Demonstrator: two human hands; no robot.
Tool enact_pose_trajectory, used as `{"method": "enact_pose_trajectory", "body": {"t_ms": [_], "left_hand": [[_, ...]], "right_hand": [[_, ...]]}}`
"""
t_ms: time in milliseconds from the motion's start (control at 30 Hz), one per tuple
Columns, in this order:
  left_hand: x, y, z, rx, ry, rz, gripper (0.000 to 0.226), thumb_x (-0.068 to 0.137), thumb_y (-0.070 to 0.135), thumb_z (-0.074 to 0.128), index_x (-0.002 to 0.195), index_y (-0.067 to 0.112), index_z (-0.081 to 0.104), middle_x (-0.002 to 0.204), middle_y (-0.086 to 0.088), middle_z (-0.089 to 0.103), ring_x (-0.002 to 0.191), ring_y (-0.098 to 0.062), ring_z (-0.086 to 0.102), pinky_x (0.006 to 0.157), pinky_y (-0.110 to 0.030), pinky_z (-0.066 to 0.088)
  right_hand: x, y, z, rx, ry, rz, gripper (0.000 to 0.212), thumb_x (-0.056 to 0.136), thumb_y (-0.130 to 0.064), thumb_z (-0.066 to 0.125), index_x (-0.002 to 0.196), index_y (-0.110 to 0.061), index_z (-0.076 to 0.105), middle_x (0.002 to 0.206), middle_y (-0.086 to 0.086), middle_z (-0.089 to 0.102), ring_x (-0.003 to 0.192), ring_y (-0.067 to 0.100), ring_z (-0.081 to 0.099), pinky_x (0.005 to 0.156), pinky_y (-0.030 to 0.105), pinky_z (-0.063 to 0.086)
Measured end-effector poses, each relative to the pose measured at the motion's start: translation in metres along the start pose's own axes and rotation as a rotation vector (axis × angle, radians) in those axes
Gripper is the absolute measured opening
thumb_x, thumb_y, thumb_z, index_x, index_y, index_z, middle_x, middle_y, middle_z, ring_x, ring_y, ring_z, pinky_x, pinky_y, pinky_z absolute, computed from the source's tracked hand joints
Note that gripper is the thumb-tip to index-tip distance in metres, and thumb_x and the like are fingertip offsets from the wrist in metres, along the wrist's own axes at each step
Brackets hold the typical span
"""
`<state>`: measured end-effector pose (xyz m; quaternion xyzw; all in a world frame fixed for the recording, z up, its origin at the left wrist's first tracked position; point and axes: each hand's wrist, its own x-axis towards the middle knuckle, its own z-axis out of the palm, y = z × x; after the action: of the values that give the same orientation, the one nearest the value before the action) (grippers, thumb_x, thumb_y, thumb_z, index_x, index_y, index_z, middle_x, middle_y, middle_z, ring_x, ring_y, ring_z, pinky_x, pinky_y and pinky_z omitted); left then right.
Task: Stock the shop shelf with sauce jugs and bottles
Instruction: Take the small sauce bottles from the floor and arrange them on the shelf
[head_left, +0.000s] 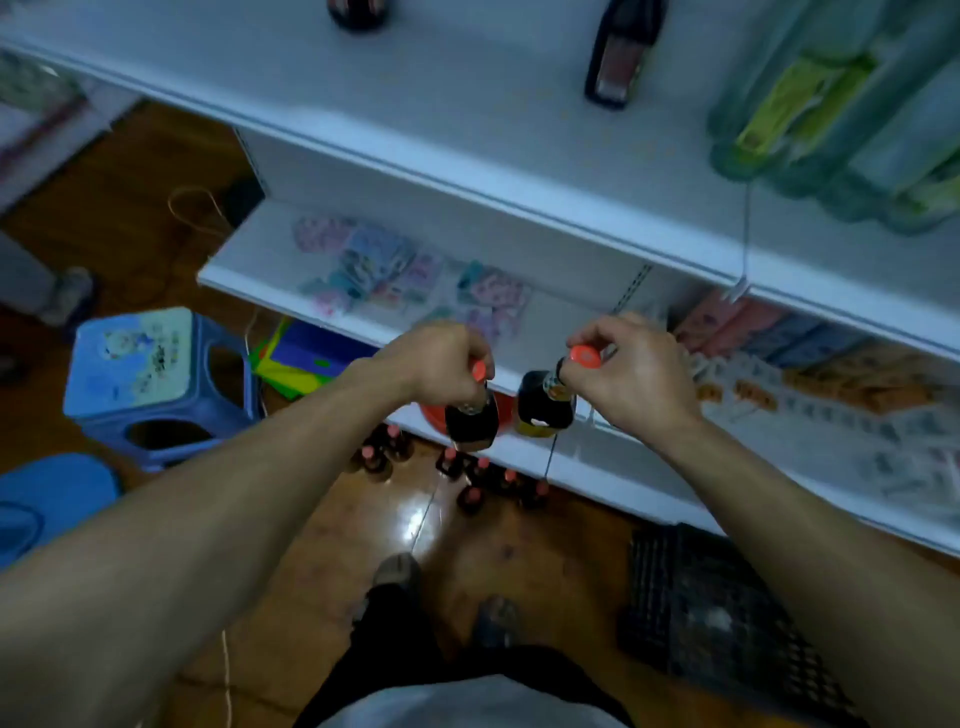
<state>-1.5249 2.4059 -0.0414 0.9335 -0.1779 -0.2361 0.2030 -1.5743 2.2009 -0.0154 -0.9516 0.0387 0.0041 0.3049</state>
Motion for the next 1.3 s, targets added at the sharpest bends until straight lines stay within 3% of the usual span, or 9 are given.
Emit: {"method": "enact_pose_trajectory", "body": {"t_ms": [133, 300, 433, 533, 733, 933, 1133, 1233, 1300], "left_hand": [[-0.020, 0.037, -0.077, 0.067, 0.074, 0.049, 0.026, 0.067, 0.021, 0.073, 0.092, 0.019, 0.072, 0.078, -0.001, 0.071, 0.072, -0.019, 0.066, 0.066, -0.033, 0.056], [-0.044, 0.084, -0.162, 0.044, 0.110, 0.107, 0.020, 0.075, 0.011, 0.070, 0.093, 0.018, 0.073, 0.080, -0.003, 0.073, 0.059, -0.008, 0.068, 0.056, -0.017, 0.050], [-0.054, 0.111, -0.205, -0.016, 0.176, 0.126, 0.015, 0.081, 0.005, 0.068, 0.095, 0.010, 0.070, 0.078, -0.008, 0.072, 0.056, -0.007, 0.069, 0.054, -0.017, 0.055], [-0.053, 0.121, -0.228, -0.074, 0.241, 0.136, 0.013, 0.083, 0.006, 0.067, 0.096, 0.007, 0.069, 0.079, -0.010, 0.071, 0.056, -0.008, 0.069, 0.052, -0.015, 0.053], [-0.021, 0.120, -0.251, -0.171, 0.351, 0.162, 0.018, 0.083, 0.006, 0.067, 0.100, 0.002, 0.068, 0.086, -0.015, 0.072, 0.057, -0.010, 0.069, 0.053, -0.017, 0.054], [0.029, 0.112, -0.264, -0.180, 0.330, 0.222, 0.022, 0.080, 0.006, 0.069, 0.102, 0.002, 0.068, 0.086, -0.013, 0.071, 0.058, -0.011, 0.069, 0.058, -0.022, 0.058], [0.074, 0.100, -0.271, -0.169, 0.340, 0.261, 0.025, 0.076, 0.014, 0.073, 0.101, 0.012, 0.071, 0.090, -0.006, 0.073, 0.068, -0.015, 0.072, 0.074, -0.035, 0.061], [0.092, 0.097, -0.270, -0.153, 0.360, 0.281, 0.029, 0.078, 0.020, 0.070, 0.107, 0.020, 0.068, 0.101, 0.000, 0.069, 0.080, -0.013, 0.069, 0.078, -0.032, 0.059], [0.100, 0.096, -0.264, -0.172, 0.402, 0.319, 0.031, 0.080, 0.021, 0.067, 0.111, 0.024, 0.065, 0.106, 0.005, 0.065, 0.087, -0.012, 0.064, 0.072, -0.024, 0.054]], "right_hand": [[0.002, -0.042, -0.062, 0.003, 0.097, -0.112, 0.014, 0.074, -0.025, 0.069, 0.088, -0.025, 0.070, 0.094, -0.005, 0.061, 0.085, 0.014, 0.055, 0.068, 0.025, 0.039], [0.004, -0.083, -0.131, 0.097, 0.232, -0.161, 0.016, 0.071, -0.026, 0.069, 0.087, -0.025, 0.073, 0.086, -0.008, 0.067, 0.080, 0.010, 0.058, 0.070, 0.025, 0.043], [0.012, -0.106, -0.170, 0.151, 0.288, -0.211, 0.014, 0.071, -0.026, 0.070, 0.085, -0.024, 0.073, 0.083, -0.008, 0.069, 0.077, 0.008, 0.060, 0.069, 0.026, 0.048], [0.026, -0.115, -0.186, 0.188, 0.331, -0.215, 0.012, 0.070, -0.027, 0.070, 0.082, -0.024, 0.073, 0.081, -0.008, 0.070, 0.080, 0.012, 0.065, 0.077, 0.035, 0.057], [0.063, -0.118, -0.192, 0.210, 0.377, -0.167, 0.010, 0.070, -0.028, 0.071, 0.080, -0.027, 0.071, 0.083, -0.006, 0.072, 0.081, 0.013, 0.068, 0.080, 0.040, 0.058], [0.108, -0.112, -0.187, 0.232, 0.444, -0.047, 0.020, 0.064, -0.035, 0.068, 0.081, -0.026, 0.073, 0.083, -0.008, 0.073, 0.081, 0.013, 0.069, 0.079, 0.040, 0.059], [0.145, -0.101, -0.175, 0.255, 0.460, 0.032, 0.015, 0.072, -0.025, 0.072, 0.086, -0.022, 0.073, 0.088, -0.004, 0.072, 0.086, 0.014, 0.067, 0.080, 0.030, 0.056], [0.156, -0.092, -0.164, 0.310, 0.501, 0.064, 0.019, 0.076, -0.020, 0.073, 0.094, -0.018, 0.074, 0.092, -0.003, 0.069, 0.089, 0.012, 0.063, 0.078, 0.022, 0.049], [0.164, -0.087, -0.159, 0.368, 0.538, 0.070, 0.021, 0.077, -0.017, 0.071, 0.098, -0.016, 0.073, 0.097, 0.000, 0.069, 0.089, 0.012, 0.062, 0.078, 0.019, 0.047]]}}
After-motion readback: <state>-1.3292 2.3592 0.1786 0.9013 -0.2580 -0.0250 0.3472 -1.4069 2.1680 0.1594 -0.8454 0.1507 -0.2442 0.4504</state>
